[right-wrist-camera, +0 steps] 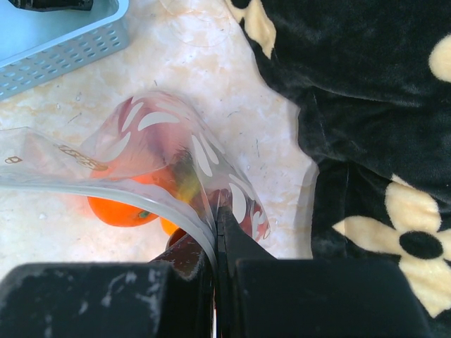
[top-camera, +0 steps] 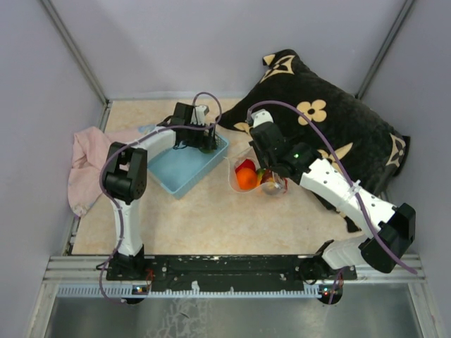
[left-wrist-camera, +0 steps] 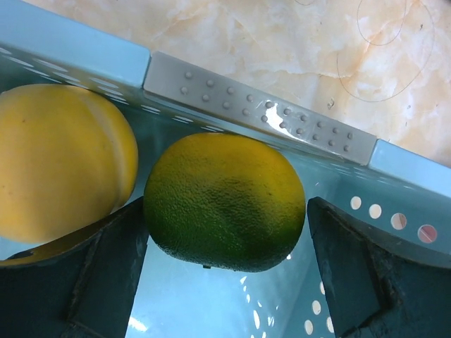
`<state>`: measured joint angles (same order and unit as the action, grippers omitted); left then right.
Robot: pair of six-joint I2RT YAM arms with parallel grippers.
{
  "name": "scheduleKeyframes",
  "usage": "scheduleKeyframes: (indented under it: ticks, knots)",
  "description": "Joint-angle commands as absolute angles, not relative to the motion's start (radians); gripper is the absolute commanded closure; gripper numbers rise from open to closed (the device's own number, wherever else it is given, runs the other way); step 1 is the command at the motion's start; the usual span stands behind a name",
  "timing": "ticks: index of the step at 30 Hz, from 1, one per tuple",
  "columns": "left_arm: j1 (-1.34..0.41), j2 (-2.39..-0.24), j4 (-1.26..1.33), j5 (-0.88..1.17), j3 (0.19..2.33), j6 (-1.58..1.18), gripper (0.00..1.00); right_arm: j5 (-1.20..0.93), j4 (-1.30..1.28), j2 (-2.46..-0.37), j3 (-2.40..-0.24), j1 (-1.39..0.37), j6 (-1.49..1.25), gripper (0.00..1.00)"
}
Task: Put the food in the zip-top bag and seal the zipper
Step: Pick up the fake fruit from the bin, then place the fake fruit in the zipper food storage bag.
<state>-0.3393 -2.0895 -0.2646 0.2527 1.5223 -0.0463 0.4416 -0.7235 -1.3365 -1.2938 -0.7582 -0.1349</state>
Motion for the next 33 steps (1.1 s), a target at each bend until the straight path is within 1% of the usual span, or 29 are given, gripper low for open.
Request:
scheduleKeyframes:
  ticks: [1, 6, 12, 18, 23, 33]
  knots:
    - [-0.331, -2.104, -0.234, 0.281, 1.550, -0.025, 0.06, 0.439, -0.690, -1.339, -1.317, -0.755, -0.142, 1.00]
    - [-0.330, -2.080, -0.282, 0.286, 1.556, -0.037, 0.15, 0.434, -0.692, -1.343, -1.321, -0.755, -0.142, 1.00]
    - [-0.328, -2.014, -0.289, 0.290, 1.504, -0.047, 0.32, 0.422, -0.690, -1.345, -1.328, -0.755, -0.143, 1.00]
    - [-0.328, -1.949, -0.334, 0.286, 1.476, -0.069, 0.33, 0.413, -0.688, -1.343, -1.329, -0.755, -0.142, 1.00]
    - [-0.328, -1.851, -0.354, 0.299, 1.422, -0.092, 0.34, 0.407, -0.680, -1.331, -1.319, -0.755, -0.149, 1.00]
    - [-0.329, -1.551, -0.298, 0.415, 1.223, -0.136, 0.34, 0.395, -0.670, -1.315, -1.325, -0.756, -0.156, 1.00]
